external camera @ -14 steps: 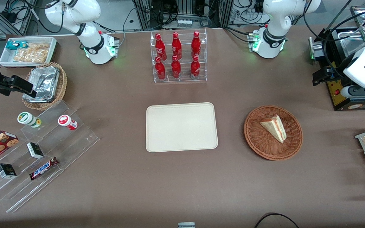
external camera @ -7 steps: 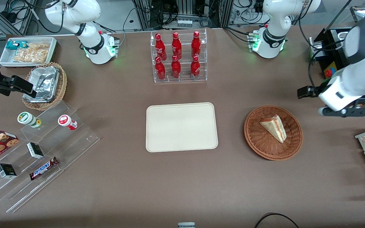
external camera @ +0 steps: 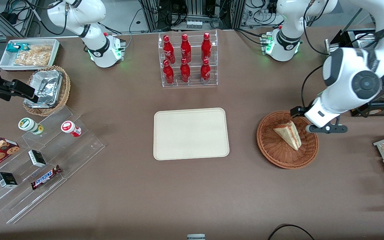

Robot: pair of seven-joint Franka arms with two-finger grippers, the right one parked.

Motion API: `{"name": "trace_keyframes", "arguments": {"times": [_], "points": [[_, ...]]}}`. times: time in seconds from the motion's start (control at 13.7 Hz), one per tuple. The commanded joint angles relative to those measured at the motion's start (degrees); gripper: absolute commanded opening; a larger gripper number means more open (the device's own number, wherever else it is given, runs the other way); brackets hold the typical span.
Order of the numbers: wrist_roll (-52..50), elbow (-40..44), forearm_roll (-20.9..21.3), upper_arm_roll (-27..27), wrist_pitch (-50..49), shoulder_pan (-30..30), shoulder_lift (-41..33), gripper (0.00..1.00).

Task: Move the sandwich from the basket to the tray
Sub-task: 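Move the left gripper over the wrapped sandwich in the wicker basket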

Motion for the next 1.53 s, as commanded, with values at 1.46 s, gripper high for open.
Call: {"name": "trace_keyframes", "arguments": {"times": [1.46], "points": [[-45.1, -8.4, 0.1, -0.6, 22.1, 0.3, 9.5, 1.0]]}}
